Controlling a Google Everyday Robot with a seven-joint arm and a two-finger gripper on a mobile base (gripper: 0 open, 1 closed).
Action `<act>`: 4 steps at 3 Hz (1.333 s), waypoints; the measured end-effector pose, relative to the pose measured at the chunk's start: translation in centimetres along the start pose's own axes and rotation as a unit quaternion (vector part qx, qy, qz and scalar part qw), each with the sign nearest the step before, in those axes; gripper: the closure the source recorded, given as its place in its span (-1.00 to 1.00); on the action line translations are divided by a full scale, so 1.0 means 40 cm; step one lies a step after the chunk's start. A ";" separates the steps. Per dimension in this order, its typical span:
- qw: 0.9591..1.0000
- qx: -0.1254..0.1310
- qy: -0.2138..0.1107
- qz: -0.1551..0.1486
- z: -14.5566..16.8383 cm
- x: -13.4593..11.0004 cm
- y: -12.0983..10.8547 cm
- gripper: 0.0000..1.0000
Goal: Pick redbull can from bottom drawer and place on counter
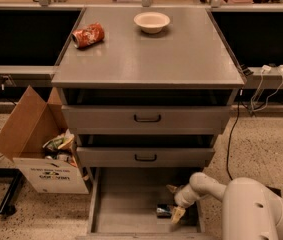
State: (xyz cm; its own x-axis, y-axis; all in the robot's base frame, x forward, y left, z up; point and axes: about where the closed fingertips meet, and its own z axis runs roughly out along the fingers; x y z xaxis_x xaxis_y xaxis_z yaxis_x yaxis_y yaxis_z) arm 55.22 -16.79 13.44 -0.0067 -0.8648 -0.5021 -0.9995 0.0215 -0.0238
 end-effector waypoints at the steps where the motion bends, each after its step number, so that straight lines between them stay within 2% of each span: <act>1: 1.000 -0.003 0.008 0.006 0.030 0.014 0.000 -0.67; 3: 1.000 -0.012 0.009 0.008 0.058 0.025 0.003 0.26; 4: 1.000 0.004 -0.002 -0.012 0.020 0.002 -0.008 0.70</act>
Offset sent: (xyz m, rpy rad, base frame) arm 0.0008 -0.0008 -0.0322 -0.0472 0.0402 -0.0205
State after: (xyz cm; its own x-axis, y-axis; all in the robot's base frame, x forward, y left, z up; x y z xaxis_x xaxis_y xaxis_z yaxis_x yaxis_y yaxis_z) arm 55.56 -16.46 12.70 0.0181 -0.8628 -0.5053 -0.9991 0.0039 -0.0425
